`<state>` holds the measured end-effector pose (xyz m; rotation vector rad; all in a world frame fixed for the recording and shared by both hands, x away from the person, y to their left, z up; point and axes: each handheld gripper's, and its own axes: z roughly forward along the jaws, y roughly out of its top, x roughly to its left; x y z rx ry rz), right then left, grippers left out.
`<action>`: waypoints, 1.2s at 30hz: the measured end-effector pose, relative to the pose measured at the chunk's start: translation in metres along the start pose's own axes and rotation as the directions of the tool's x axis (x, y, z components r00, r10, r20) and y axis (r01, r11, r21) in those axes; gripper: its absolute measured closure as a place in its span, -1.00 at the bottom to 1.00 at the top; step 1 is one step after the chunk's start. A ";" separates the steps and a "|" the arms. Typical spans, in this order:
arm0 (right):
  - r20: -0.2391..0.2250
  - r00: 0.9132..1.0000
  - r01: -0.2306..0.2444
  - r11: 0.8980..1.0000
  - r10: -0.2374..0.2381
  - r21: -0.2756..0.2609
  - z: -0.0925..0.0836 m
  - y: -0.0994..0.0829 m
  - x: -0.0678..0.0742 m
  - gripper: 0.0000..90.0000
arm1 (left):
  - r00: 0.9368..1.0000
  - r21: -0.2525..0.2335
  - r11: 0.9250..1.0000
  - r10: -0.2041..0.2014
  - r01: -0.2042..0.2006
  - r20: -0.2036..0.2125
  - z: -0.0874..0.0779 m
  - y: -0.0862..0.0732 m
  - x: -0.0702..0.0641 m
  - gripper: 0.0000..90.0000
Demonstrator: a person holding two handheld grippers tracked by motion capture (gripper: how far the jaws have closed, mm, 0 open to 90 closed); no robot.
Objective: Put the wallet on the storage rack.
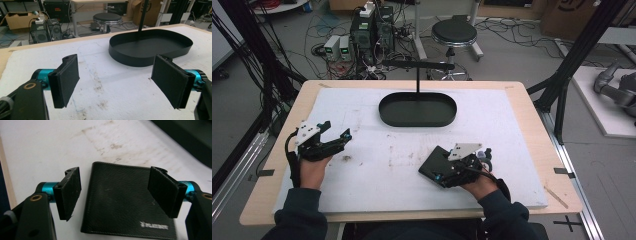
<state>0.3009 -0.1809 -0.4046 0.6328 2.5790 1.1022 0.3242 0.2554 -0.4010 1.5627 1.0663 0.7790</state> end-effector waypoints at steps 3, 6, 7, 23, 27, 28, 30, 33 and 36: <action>-0.005 1.000 0.010 0.999 -0.010 0.044 0.012 0.001 0.005 -0.39 | 1.000 0.001 1.000 0.001 -0.001 -0.002 0.000 0.000 0.001 -0.52; 0.005 0.999 0.034 0.995 -0.035 0.095 0.025 0.000 0.009 -0.38 | 1.000 0.001 1.000 0.003 -0.003 -0.005 0.000 -0.001 0.000 -0.51; 0.011 0.999 0.036 0.993 -0.038 0.116 0.028 0.000 0.010 -0.38 | 1.000 0.003 1.000 0.003 -0.003 -0.005 0.000 -0.001 0.000 -0.51; 0.121 0.987 0.087 0.987 -0.104 0.138 0.033 -0.001 0.010 0.72 | 1.000 0.004 1.000 0.001 -0.001 -0.019 -0.001 -0.002 0.004 -0.50; 0.111 0.992 0.047 0.994 -0.058 0.099 0.027 0.000 0.000 0.82 | 1.000 0.006 1.000 -0.006 0.007 -0.025 -0.001 -0.003 0.006 -0.50; 0.102 0.995 0.010 0.997 -0.018 0.074 0.023 0.001 -0.004 0.83 | 1.000 0.004 1.000 -0.007 0.007 -0.024 -0.001 -0.003 0.006 -0.50; 0.093 0.995 -0.035 0.999 0.032 0.029 0.016 0.002 -0.009 0.86 | 1.000 0.004 1.000 -0.011 0.011 -0.027 -0.001 -0.003 0.007 -0.49; 0.099 0.993 -0.063 0.998 0.065 -0.027 0.005 0.006 -0.016 0.88 | 0.999 0.006 1.000 -0.018 0.018 -0.029 -0.001 -0.004 0.008 -0.47; 0.096 0.991 -0.086 0.992 0.095 -0.089 -0.010 0.011 -0.025 0.89 | 0.999 0.008 1.000 -0.016 0.016 -0.034 -0.001 -0.004 0.008 -0.47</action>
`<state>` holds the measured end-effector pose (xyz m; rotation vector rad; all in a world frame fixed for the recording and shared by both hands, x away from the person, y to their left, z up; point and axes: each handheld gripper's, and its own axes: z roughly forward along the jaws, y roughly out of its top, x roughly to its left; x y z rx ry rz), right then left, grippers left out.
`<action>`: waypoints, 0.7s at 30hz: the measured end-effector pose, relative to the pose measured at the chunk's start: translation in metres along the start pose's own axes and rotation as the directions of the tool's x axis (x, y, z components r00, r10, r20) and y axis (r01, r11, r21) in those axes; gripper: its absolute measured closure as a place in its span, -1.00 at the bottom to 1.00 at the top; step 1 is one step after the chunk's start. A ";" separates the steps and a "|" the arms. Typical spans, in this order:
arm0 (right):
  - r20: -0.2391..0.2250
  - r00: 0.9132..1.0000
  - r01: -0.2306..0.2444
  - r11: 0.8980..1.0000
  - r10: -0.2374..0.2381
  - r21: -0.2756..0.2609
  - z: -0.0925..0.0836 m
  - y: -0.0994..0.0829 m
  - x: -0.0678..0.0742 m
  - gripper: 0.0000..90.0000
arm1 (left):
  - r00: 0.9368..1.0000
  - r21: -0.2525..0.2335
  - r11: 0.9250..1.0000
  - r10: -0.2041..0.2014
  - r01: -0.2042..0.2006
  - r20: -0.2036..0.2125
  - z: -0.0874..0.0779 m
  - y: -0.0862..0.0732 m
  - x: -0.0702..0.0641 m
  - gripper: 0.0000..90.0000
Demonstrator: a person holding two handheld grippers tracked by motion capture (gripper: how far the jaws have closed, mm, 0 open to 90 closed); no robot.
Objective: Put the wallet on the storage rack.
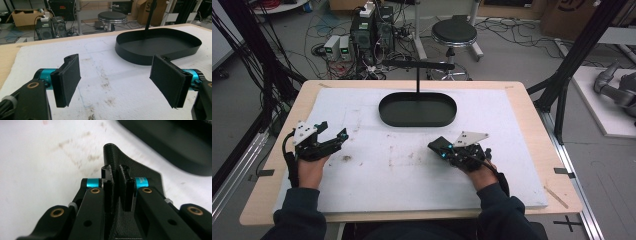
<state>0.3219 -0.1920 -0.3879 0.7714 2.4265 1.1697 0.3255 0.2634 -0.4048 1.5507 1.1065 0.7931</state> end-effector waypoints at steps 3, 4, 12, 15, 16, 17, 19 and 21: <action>0.002 1.000 -0.016 1.000 0.016 -0.027 -0.006 0.005 -0.005 0.89 | 1.000 0.001 1.000 0.002 -0.002 -0.002 0.000 0.000 0.000 -0.47; -0.009 0.999 -0.041 0.997 0.040 -0.061 -0.012 0.011 -0.009 0.89 | 1.000 0.002 1.000 0.003 -0.003 -0.003 0.000 0.000 0.000 -0.47; -0.132 0.988 -0.099 0.985 0.079 -0.145 -0.025 0.042 -0.007 0.89 | 1.000 0.001 1.000 -0.003 0.003 -0.006 0.000 0.000 0.001 -0.47; -0.190 0.974 -0.154 0.978 0.127 -0.139 -0.019 0.044 -0.008 0.89 | 1.000 -0.003 1.000 -0.005 0.005 -0.006 0.000 0.000 0.002 -0.47; -0.190 0.974 -0.154 0.978 0.127 -0.139 -0.019 0.044 -0.008 0.89 | 1.000 -0.002 1.000 -0.005 0.005 -0.008 0.000 0.000 0.002 -0.47; -0.180 0.975 -0.150 0.981 0.127 -0.120 -0.016 0.043 -0.008 0.89 | 1.000 -0.003 1.000 -0.005 0.005 -0.007 0.000 0.000 0.002 -0.47; -0.163 0.972 -0.186 0.979 0.171 -0.082 -0.006 0.037 -0.013 0.89 | 1.000 -0.003 1.000 -0.006 0.006 -0.008 0.000 0.000 0.002 -0.47; -0.152 0.972 -0.194 0.978 0.181 -0.072 -0.004 0.035 -0.015 0.89 | 1.000 -0.003 1.000 -0.007 0.007 -0.008 0.000 0.000 0.003 -0.46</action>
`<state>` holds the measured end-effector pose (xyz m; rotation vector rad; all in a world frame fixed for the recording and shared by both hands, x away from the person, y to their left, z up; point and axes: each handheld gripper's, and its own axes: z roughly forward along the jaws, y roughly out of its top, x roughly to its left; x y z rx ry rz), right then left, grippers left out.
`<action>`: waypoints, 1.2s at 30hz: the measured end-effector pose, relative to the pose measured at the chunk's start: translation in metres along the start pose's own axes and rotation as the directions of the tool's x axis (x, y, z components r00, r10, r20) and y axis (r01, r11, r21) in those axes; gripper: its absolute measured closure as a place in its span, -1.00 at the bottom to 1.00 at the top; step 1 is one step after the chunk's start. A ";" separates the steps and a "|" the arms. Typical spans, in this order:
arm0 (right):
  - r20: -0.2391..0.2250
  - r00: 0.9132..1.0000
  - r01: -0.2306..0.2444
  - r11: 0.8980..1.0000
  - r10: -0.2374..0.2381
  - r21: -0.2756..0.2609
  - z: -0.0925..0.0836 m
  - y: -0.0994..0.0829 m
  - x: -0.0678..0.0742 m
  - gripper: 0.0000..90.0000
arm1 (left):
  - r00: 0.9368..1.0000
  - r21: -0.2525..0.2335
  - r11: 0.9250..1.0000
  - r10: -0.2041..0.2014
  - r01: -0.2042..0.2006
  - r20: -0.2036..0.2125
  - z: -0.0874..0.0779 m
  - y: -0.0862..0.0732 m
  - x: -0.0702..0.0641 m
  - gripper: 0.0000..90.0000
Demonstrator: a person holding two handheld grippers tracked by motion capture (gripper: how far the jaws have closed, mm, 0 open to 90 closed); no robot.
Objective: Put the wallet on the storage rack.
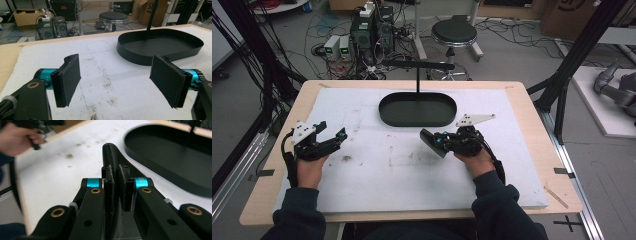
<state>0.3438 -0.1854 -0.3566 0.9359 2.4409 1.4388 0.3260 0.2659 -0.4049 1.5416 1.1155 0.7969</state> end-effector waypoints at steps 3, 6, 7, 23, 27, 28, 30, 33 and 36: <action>0.037 0.999 -0.032 0.999 0.032 -0.006 0.003 -0.006 -0.013 0.88 | 1.000 0.000 1.000 0.000 0.000 -0.001 0.000 0.000 0.000 -0.46; 0.105 0.993 -0.050 0.998 0.053 -0.034 0.001 -0.005 -0.025 0.85 | 1.000 0.002 1.000 0.001 -0.001 -0.001 0.000 0.000 0.000 -0.46; 0.124 0.991 -0.051 0.998 0.055 -0.038 0.001 -0.006 -0.027 0.84 | 1.000 0.003 1.000 0.003 -0.003 -0.001 0.000 0.000 0.000 -0.46; 0.221 0.970 -0.088 0.994 0.100 -0.064 0.000 -0.007 -0.043 0.20 | 1.000 0.003 1.000 0.005 -0.005 0.000 0.001 0.000 -0.001 -0.46; 0.248 0.964 -0.070 0.993 0.091 -0.092 -0.006 -0.008 -0.040 -0.14 | 1.000 0.004 1.000 0.010 -0.010 0.002 0.001 0.000 -0.001 -0.46; 0.262 0.962 -0.053 0.994 0.077 -0.096 -0.007 -0.008 -0.040 -0.23 | 1.000 0.003 1.000 0.008 -0.008 0.002 0.001 0.000 -0.001 -0.46; 0.294 0.955 -0.013 0.995 0.041 -0.095 -0.010 -0.010 -0.038 -0.41 | 1.000 0.005 1.000 0.010 -0.010 0.002 0.000 0.000 -0.001 -0.46; 0.330 0.944 0.020 0.996 0.008 -0.082 -0.011 -0.014 -0.035 -0.56 | 1.000 0.004 1.000 0.010 -0.010 0.002 0.001 0.000 -0.002 -0.46; 0.346 0.938 0.029 0.999 -0.016 -0.035 -0.005 -0.018 -0.030 -0.56 | 1.000 0.006 1.000 0.014 -0.014 0.003 0.001 0.000 -0.002 -0.46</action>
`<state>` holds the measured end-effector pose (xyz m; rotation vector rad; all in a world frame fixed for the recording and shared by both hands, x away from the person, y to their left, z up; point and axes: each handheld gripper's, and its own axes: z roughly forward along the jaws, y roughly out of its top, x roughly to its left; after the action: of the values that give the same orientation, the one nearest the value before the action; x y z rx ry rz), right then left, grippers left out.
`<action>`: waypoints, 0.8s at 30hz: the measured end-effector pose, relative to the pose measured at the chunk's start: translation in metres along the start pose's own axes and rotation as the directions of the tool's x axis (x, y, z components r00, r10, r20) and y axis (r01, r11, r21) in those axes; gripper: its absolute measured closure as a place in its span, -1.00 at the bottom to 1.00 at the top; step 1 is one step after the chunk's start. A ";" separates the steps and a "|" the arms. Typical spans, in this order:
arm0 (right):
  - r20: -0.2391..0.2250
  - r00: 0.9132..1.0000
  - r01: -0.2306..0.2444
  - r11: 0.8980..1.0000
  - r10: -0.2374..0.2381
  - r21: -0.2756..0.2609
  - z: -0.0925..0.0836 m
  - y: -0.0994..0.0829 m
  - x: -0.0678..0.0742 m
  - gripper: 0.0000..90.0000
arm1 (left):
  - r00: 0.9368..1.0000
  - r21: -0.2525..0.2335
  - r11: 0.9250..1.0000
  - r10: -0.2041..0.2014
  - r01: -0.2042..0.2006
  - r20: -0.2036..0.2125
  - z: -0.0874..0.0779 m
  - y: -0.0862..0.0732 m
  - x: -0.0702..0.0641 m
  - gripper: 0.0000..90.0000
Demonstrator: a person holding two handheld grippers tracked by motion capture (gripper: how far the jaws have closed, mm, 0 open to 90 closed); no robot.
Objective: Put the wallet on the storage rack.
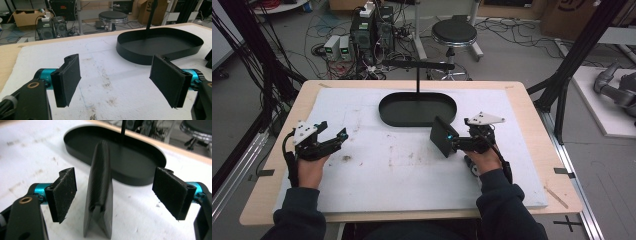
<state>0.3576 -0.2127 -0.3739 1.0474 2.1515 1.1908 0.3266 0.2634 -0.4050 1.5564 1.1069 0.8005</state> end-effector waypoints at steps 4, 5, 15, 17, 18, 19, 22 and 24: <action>-0.038 0.999 0.007 0.998 -0.005 0.059 0.012 -0.003 0.008 -0.56 | 1.000 0.001 1.000 0.005 -0.005 0.004 0.000 0.000 0.000 -0.46; -0.042 0.999 0.009 0.997 -0.006 0.074 0.015 -0.003 0.009 -0.55 | 1.000 -0.001 1.000 0.003 -0.003 0.004 0.000 0.000 0.000 -0.46; -0.062 0.998 0.010 0.982 0.002 0.188 0.033 -0.004 0.011 0.29 | 1.000 0.000 1.000 0.000 0.000 0.004 0.000 0.000 0.000 -0.46; -0.066 0.998 0.023 0.983 -0.011 0.183 0.032 -0.004 0.011 0.63 | 1.000 0.000 1.000 0.000 0.000 0.005 0.000 0.000 0.000 -0.46; -0.074 0.997 0.026 0.984 -0.013 0.179 0.031 -0.003 0.011 0.71 | 1.000 0.001 1.000 0.001 -0.001 0.004 0.000 0.000 0.000 -0.46; -0.072 0.997 0.040 0.984 -0.028 0.172 0.030 -0.002 0.012 0.73 | 1.000 0.001 1.000 0.000 0.000 0.005 0.000 0.000 0.000 -0.46; -0.084 0.995 0.057 0.989 -0.045 0.140 0.027 0.000 0.014 0.75 | 1.000 -0.001 1.000 -0.005 0.005 0.003 0.000 0.000 0.000 -0.46; -0.082 0.995 0.059 0.992 -0.050 0.109 0.023 0.004 0.015 0.75 | 1.000 0.000 1.000 -0.003 0.003 0.005 0.000 0.000 0.001 -0.46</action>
<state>0.3660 -0.1874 -0.3827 0.9960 2.3160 1.1161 0.3269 0.2640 -0.4052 1.5558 1.1053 0.7947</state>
